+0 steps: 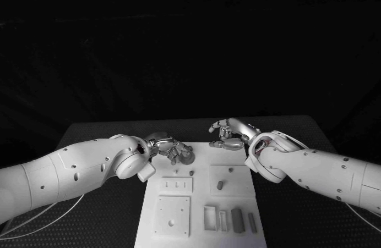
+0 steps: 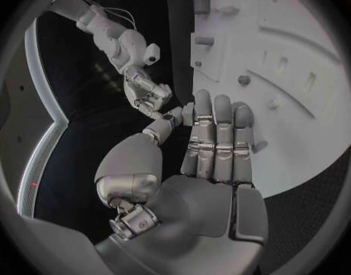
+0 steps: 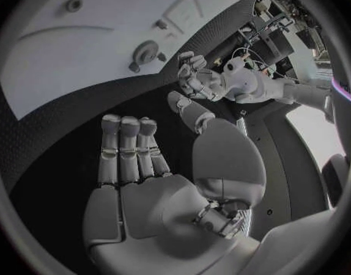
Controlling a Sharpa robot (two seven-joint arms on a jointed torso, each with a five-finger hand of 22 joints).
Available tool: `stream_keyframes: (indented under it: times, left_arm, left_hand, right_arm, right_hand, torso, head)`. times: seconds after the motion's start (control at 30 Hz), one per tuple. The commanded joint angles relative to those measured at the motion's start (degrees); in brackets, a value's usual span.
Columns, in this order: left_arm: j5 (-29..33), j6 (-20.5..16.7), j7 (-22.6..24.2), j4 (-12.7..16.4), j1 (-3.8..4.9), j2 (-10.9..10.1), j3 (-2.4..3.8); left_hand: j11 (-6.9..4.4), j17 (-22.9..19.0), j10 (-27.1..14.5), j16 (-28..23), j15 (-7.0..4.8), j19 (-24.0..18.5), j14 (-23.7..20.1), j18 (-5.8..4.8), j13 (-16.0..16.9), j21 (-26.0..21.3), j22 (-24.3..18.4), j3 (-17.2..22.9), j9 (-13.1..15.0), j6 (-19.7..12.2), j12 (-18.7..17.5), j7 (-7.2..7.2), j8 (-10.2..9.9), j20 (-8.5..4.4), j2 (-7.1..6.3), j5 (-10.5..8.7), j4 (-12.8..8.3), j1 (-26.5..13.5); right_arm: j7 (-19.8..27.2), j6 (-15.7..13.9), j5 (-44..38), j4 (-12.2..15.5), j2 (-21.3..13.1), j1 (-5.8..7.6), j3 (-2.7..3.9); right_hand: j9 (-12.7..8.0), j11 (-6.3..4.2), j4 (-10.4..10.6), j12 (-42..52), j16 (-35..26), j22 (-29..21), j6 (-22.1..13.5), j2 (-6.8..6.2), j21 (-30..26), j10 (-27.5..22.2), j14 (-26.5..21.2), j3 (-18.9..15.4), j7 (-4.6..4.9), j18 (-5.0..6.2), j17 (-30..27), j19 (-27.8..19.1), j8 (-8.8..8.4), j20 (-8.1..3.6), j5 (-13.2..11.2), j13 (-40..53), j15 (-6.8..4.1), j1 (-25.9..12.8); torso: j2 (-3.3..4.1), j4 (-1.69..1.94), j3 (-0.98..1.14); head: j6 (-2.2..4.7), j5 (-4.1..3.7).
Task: Assemble the parts on the task board
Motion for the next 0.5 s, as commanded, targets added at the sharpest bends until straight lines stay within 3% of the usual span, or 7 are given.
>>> stream_keyframes:
  times: [0.03,0.13,0.27,0.3,0.33,0.43,0.5]
  left_arm:
    - [-6.39,-0.85,-0.98,0.57,0.08,-0.12,0.04]
    - [-9.71,-0.7,-3.21,1.23,0.08,-0.24,0.03]
    - [-12.72,1.34,-8.15,2.29,0.09,-0.54,-0.02]
    - [-13.2,1.47,-9.04,2.43,0.1,-0.57,-0.03]
    - [-14.04,1.18,-10.31,2.65,0.1,-0.64,-0.08]
    - [-16.79,1.01,-12.25,3.13,0.09,-0.72,-0.12]
    - [-18.8,0.67,-13.42,3.58,0.08,-0.8,-0.26]
  left_hand:
    - [-0.52,0.66,0.05,2.2,-0.78,1.1,0.42,-0.05,1.41,1.06,0.65,-0.29,0.58,2.03,2.8,-1.72,0.72,-2.85,1.09,-0.21,0.19,-0.02]
    - [-0.97,1.14,0.17,4.52,-1.66,2.09,1.15,-0.07,2.85,2.14,1.2,-0.19,0.93,2.09,5.95,-2.06,0.71,-3.7,1.11,-0.24,0.08,0.0]
    - [-1.08,1.3,0.57,5.08,-1.9,2.43,1.56,-0.03,3.18,2.42,1.3,-0.19,0.96,2.07,6.69,-2.16,0.69,-3.88,1.14,-0.22,0.02,0.08]
    - [-1.11,1.34,0.67,5.22,-1.96,2.51,1.66,-0.01,3.26,2.49,1.32,-0.19,0.97,2.07,6.87,-2.19,0.68,-3.93,1.15,-0.22,0.01,0.1]
    - [-1.71,2.13,1.4,8.05,-3.61,4.47,2.94,0.26,5.16,4.07,1.51,-0.25,1.18,2.23,10.84,-2.54,0.62,-4.98,0.72,-0.26,-0.2,0.12]
    - [-1.64,2.01,1.27,8.53,-3.6,4.43,2.84,0.12,5.47,4.27,1.53,-0.16,1.35,2.64,11.85,-2.61,0.77,-5.17,0.33,-0.42,-0.04,0.07]
    - [-1.79,1.9,1.32,9.01,-3.74,4.66,3.07,0.08,5.63,4.57,1.55,-0.09,1.47,3.0,12.57,-2.77,0.89,-5.41,0.26,-0.37,0.0,0.09]
  right_arm:
    - [2.91,-0.83,3.9,-0.84,-0.52,0.31,0.33]
    - [3.1,-0.74,4.74,-1.96,-0.65,0.41,0.92]
    - [3.3,-0.41,5.8,-3.4,-0.6,0.43,1.52]
    - [3.31,-0.26,5.79,-3.92,-0.53,0.57,1.55]
    - [3.32,0.04,5.81,-4.8,-0.34,1.0,1.55]
    - [3.42,0.04,5.97,-5.76,-0.26,1.43,1.56]
    - [3.46,0.24,6.25,-6.4,-0.16,1.61,1.57]
  right_hand:
    - [-0.1,2.55,0.09,0.4,-0.2,0.04,2.88,-0.15,-0.41,-6.84,-0.55,-0.12,2.87,1.12,-0.13,-0.24,-0.3,0.26,0.32,-0.14,-0.04,0.66]
    - [-0.2,2.58,0.17,0.4,-0.25,0.04,2.89,-0.11,-0.52,-7.01,-0.7,-0.03,2.89,1.12,-0.24,-0.36,-0.32,0.34,0.67,-0.32,-0.01,0.85]
    - [-0.21,2.58,0.18,0.41,-0.25,0.04,2.89,-0.11,-0.53,-7.03,-0.72,-0.03,2.89,1.12,-0.25,-0.37,-0.32,0.35,0.71,-0.34,-0.01,0.86]
    - [-0.21,2.59,0.19,0.41,-0.25,0.04,2.89,-0.11,-0.53,-7.03,-0.73,-0.03,2.9,1.12,-0.25,-0.37,-0.32,0.36,0.72,-0.34,-0.01,0.87]
    - [-0.33,2.61,0.21,0.4,-0.3,0.03,2.81,0.05,-0.66,-7.25,-0.91,0.12,2.96,1.12,-0.35,-0.52,-0.38,0.44,1.72,-0.52,0.04,1.11]
    - [-0.51,2.73,0.22,0.4,-0.41,0.04,2.66,-0.05,-0.88,-7.59,-1.25,0.07,3.03,1.12,-0.52,-0.81,-0.48,0.62,2.31,-0.78,0.15,1.25]
    - [-0.57,2.76,0.24,0.39,-0.46,0.04,2.66,-0.06,-0.98,-7.74,-1.39,0.03,3.06,1.12,-0.59,-0.94,-0.48,0.7,2.39,-0.89,0.19,1.27]
  torso:
    - [-0.02,0.0,0.04]
    - [-0.06,0.01,0.02]
    - [-0.1,0.11,0.04]
    - [-0.15,0.15,0.08]
    - [-0.15,0.19,0.1]
    - [-0.27,0.4,0.14]
    - [-0.34,0.5,0.05]
  head:
    - [-0.01,0.08]
    - [-0.13,0.16]
    - [-0.47,0.34]
    - [-0.66,0.42]
    - [-0.76,0.69]
    - [-1.12,0.45]
    - [-1.27,0.31]
